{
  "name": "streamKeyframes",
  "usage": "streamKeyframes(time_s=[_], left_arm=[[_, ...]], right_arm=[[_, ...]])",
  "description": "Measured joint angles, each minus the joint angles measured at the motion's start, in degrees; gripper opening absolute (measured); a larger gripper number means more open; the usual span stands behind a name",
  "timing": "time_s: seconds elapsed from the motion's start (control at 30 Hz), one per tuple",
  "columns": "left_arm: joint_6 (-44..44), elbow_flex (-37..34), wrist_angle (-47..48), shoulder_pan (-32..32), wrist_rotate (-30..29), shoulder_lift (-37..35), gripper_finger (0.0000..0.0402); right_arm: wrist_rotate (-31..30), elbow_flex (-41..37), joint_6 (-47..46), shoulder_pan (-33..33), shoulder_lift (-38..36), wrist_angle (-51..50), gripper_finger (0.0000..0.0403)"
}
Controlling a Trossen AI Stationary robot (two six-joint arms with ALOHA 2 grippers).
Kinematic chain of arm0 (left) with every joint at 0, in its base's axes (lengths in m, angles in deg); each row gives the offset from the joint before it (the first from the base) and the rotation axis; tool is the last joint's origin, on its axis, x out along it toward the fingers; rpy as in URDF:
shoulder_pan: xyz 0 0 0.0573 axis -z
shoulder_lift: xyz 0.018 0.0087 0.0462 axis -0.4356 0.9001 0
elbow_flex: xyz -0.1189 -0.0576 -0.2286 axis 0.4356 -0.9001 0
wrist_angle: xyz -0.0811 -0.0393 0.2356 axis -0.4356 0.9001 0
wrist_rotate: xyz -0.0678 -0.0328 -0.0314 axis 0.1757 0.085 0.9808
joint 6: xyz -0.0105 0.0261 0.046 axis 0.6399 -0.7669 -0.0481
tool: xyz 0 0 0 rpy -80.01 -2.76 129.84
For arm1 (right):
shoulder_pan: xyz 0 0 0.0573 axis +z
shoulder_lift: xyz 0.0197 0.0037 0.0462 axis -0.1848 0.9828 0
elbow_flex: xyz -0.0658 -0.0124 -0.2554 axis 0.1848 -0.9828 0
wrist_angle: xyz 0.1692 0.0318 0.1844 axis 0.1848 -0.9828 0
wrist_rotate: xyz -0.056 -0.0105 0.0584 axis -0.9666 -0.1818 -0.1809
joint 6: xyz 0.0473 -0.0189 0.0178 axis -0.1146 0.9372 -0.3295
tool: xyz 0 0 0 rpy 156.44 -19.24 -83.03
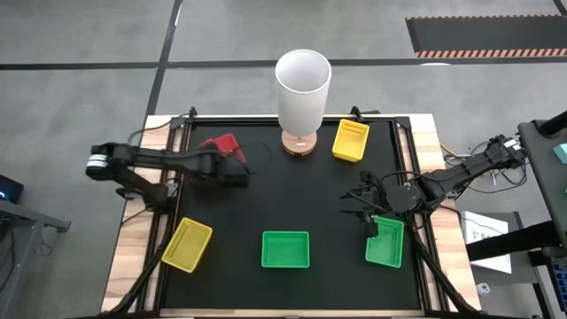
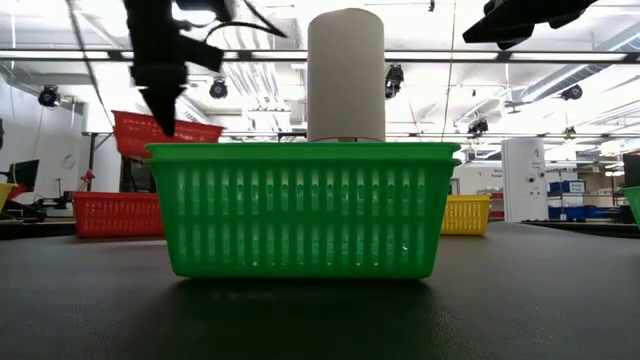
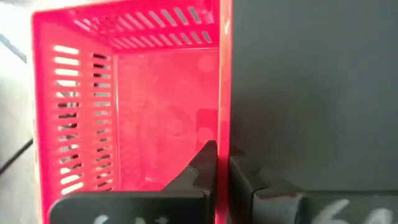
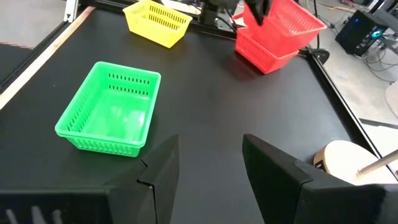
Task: Stack baskets by color
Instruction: Stack the bottom red bin on the stacked red bins
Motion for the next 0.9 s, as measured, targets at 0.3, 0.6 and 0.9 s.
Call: streamKeyframes(time_s=[0.3, 0.6, 0.9], left_arm=[[-8.95, -16.43, -7.48, -12.84, 4.56, -14.51, 0.0], [-10.16, -23.98, -10.65, -17.09, 7.68, -18.88, 0.0], [-10.71, -23.99, -13.5, -17.33, 7.79, -18.33, 0.0]], right_arm=[[-0.02, 0.0, -0.85, 0.0, -0.01, 0.06, 0.0166], [-0.02, -0.02, -0.83, 0.0, 0.01, 0.11, 0.0166], [-0.02, -0.02, -1.25, 0.0, 0.01, 0.32, 0.0166]])
